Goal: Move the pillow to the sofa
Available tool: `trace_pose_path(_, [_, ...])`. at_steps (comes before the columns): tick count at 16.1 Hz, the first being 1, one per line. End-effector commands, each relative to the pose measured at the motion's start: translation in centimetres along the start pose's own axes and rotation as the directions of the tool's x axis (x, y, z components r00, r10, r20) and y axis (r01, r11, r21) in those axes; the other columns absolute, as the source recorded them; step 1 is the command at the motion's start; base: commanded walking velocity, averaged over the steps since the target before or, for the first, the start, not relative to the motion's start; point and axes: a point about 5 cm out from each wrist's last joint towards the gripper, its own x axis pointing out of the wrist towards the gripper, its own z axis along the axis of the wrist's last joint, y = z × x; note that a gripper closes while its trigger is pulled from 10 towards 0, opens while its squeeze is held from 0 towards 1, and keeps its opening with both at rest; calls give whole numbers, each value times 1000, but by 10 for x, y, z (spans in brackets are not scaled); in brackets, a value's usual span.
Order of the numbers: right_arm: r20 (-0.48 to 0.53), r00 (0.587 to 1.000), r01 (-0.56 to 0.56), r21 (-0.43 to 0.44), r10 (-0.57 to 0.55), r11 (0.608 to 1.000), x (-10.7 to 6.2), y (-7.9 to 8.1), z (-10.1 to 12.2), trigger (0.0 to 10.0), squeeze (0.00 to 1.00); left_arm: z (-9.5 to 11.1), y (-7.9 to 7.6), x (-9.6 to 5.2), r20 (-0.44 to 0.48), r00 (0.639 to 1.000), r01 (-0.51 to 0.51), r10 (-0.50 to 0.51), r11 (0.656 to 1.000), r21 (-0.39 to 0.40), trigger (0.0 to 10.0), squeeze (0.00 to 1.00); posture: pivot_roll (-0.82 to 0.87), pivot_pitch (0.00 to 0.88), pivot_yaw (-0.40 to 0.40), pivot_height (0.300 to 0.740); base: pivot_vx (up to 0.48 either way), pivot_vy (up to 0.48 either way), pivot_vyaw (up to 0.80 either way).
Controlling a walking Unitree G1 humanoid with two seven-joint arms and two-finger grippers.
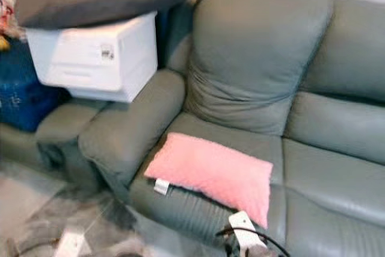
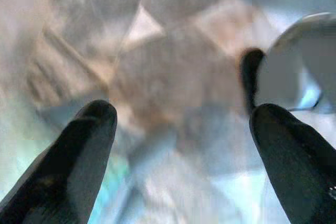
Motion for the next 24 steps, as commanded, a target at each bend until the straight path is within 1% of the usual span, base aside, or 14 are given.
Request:
trace_pose_path(1, [4,1000,1,22,-1,1000,1,1,2,10000,0,13,8,1,40,999,-21,21,1000,9,10000,0,123,0,-22,740,-352,0,0])
trace_pose_path(6, [9,1000,5,24,-5,1000,1,0,5,10000,0,17,8,1,48,998,-27,27,1000,-1,10000,0,125,0,-23,740,-327,0,0])
trace_pose_path(10, [6,1000,17,38,-17,999,1,-1,6,10000,0,22,12,1,59,997,-45,46,999,-27,10000,0,125,0,-30,740,0,0,0])
trace_pose_path(11, [3,1000,20,33,-20,999,1,-2,6,10000,0,23,12,1,59,997,-45,48,998,-41,10000,0,123,0,-32,740,0,0,0])
trace_pose_path(13, [-4,1000,23,-4,-24,1000,1,-3,6,10000,0,23,12,1,59,997,-46,48,998,-48,10000,0,121,0,-33,740,0,0,0])
trace_pose_path(14, [-11,1000,27,-51,-28,998,1,-3,5,10000,0,23,12,1,58,997,-45,48,998,-50,10000,0,119,0,-33,740,0,0,800])
trace_pose_path(24, [-15,999,27,-79,-28,997,1,-2,5,10000,0,19,19,0,63,997,-37,40,998,-54,10000,0,113,0,-30,740,0,0,800])
